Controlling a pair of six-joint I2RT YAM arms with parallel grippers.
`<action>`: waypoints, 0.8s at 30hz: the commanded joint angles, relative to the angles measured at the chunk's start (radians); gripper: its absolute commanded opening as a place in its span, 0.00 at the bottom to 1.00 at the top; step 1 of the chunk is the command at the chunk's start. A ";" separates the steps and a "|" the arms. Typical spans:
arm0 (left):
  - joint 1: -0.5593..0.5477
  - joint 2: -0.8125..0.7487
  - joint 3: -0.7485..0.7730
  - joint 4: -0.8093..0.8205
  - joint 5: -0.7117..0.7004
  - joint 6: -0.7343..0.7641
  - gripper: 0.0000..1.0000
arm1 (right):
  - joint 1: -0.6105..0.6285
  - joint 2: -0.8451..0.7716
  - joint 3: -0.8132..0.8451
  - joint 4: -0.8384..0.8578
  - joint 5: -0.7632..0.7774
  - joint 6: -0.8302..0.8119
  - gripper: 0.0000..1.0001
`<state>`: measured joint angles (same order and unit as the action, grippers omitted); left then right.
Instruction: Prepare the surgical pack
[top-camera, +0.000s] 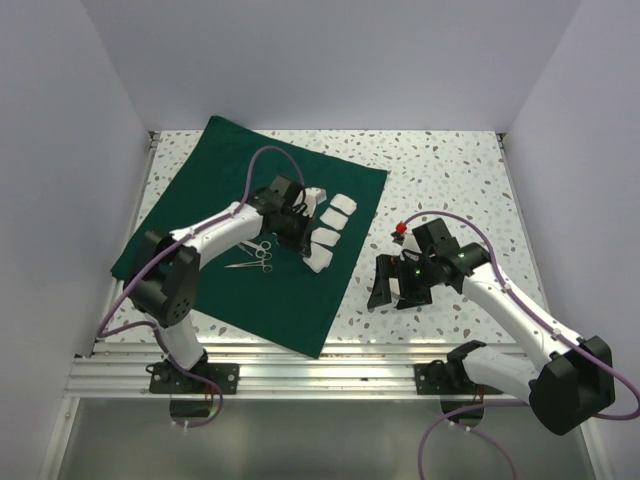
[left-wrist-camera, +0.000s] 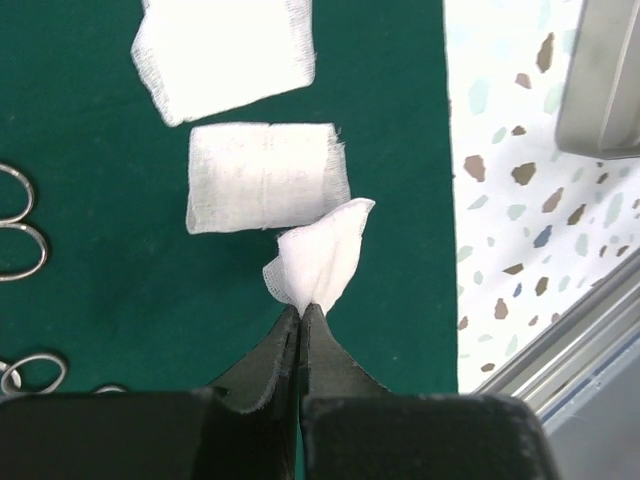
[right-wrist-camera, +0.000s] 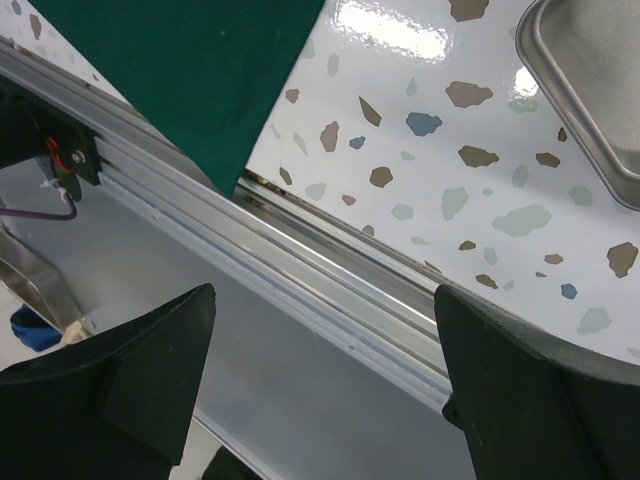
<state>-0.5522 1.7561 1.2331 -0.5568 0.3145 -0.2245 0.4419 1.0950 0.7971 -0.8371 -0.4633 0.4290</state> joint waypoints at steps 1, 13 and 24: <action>0.005 0.026 0.065 0.011 0.084 0.002 0.00 | -0.003 0.005 0.022 0.010 -0.009 -0.004 0.95; 0.072 0.124 0.108 0.050 0.155 -0.022 0.00 | -0.005 0.008 0.022 0.009 0.000 -0.006 0.95; 0.090 0.154 0.115 0.090 0.224 -0.039 0.00 | -0.005 0.020 0.022 0.013 0.000 -0.007 0.95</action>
<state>-0.4667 1.9060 1.3109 -0.5102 0.4896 -0.2462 0.4419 1.1110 0.7971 -0.8371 -0.4625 0.4286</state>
